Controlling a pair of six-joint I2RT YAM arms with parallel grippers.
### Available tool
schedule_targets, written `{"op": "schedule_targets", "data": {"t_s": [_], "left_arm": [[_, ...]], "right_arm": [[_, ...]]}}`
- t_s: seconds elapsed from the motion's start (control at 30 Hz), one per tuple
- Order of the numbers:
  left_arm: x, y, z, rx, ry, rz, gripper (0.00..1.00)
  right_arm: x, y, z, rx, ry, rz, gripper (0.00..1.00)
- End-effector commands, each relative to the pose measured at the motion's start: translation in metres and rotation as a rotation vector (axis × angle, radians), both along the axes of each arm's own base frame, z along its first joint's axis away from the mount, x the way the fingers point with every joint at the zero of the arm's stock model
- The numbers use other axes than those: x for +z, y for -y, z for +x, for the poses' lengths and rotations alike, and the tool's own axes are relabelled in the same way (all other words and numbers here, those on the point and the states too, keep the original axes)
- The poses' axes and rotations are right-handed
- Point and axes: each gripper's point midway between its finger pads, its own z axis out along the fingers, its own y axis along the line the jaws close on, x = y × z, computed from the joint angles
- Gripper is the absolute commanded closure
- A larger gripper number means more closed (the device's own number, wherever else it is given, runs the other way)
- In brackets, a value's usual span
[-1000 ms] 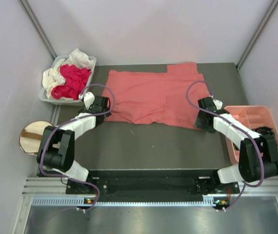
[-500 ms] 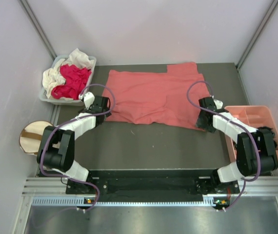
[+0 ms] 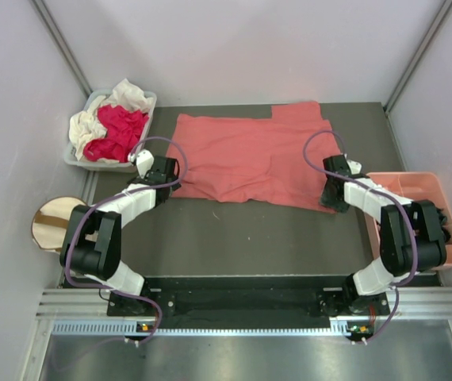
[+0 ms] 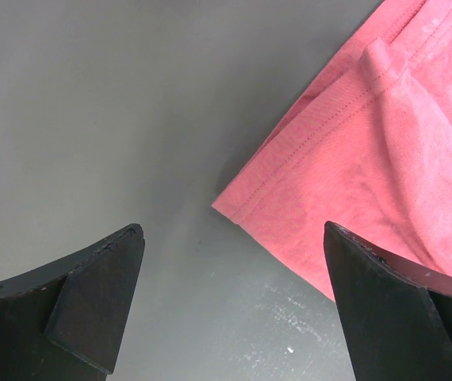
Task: Fold and stack the t-shirts
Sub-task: Fold the flattened tshirt in 1/3 of the way
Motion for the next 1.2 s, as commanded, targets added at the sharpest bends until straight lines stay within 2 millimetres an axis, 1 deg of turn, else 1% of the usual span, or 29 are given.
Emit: {"op": "schedule_targets", "data": {"t_s": [0.0,0.07,0.1,0.17,0.2,0.23,0.37,0.47,0.63,0.73,0.8,0.83,0.9,0.93,0.97,1.03,1.07,1.1,1.13,1.17], "left_arm": [[-0.002,-0.003,0.001,0.009,0.004,0.021,0.01],[-0.002,-0.003,0.001,0.01,0.004,0.022,0.01],[-0.002,-0.004,0.001,0.013,0.005,0.024,0.01],[-0.003,-0.004,0.0,0.012,0.001,0.025,0.01],[-0.003,-0.004,0.0,0.012,0.001,0.025,0.01],[-0.003,-0.004,0.001,0.013,0.002,0.024,0.01],[-0.008,-0.004,0.001,0.009,-0.008,0.025,0.01],[-0.012,-0.008,0.001,0.019,-0.018,0.032,0.03],[-0.015,-0.009,0.004,0.019,-0.022,0.03,0.12],[-0.017,-0.009,0.009,0.019,-0.022,0.025,0.18],[-0.016,-0.01,0.015,0.019,-0.016,0.022,0.2],[-0.019,-0.01,0.016,0.02,-0.024,0.021,0.24],[-0.018,-0.009,0.022,0.017,-0.017,0.009,0.28],[-0.022,-0.009,0.022,0.016,-0.025,0.007,0.3],[-0.022,-0.008,0.024,0.014,-0.023,0.001,0.39],[-0.026,-0.006,0.025,0.006,-0.026,-0.011,0.52],[-0.027,-0.006,0.026,0.007,-0.027,-0.012,0.72],[-0.029,-0.005,0.025,0.005,-0.03,-0.015,0.83],[-0.031,-0.005,0.025,0.004,-0.039,-0.017,1.0],[-0.032,-0.005,0.026,0.006,-0.04,-0.018,1.0]], "right_arm": [[0.012,0.001,0.027,0.002,0.064,-0.005,0.58],[0.009,0.001,0.027,0.004,0.054,-0.008,0.64],[0.008,0.001,0.028,0.006,0.052,-0.006,0.72],[0.008,0.001,0.029,0.007,0.05,-0.005,0.83],[0.007,0.0,0.029,0.008,0.048,-0.005,0.95],[0.007,0.0,0.029,0.007,0.048,-0.004,0.99],[0.005,-0.002,0.027,0.014,0.042,0.006,1.0],[0.005,-0.001,0.027,0.011,0.044,0.007,1.0],[0.005,-0.003,0.027,0.015,0.041,0.013,1.0],[0.004,-0.004,0.028,0.021,0.04,0.017,1.0],[0.004,-0.005,0.028,0.023,0.041,0.021,1.0],[0.004,-0.004,0.028,0.021,0.039,0.021,1.0],[0.003,-0.005,0.027,0.024,0.037,0.024,1.0],[0.003,-0.005,0.028,0.025,0.038,0.025,1.0],[0.004,-0.006,0.028,0.023,0.04,0.026,1.0],[0.003,-0.006,0.028,0.025,0.035,0.026,1.0],[0.003,-0.005,0.028,0.024,0.035,0.025,1.0],[0.003,-0.005,0.028,0.024,0.035,0.025,1.0],[0.003,-0.005,0.028,0.024,0.036,0.024,1.0],[0.002,-0.005,0.027,0.023,0.033,0.024,1.0]]}}
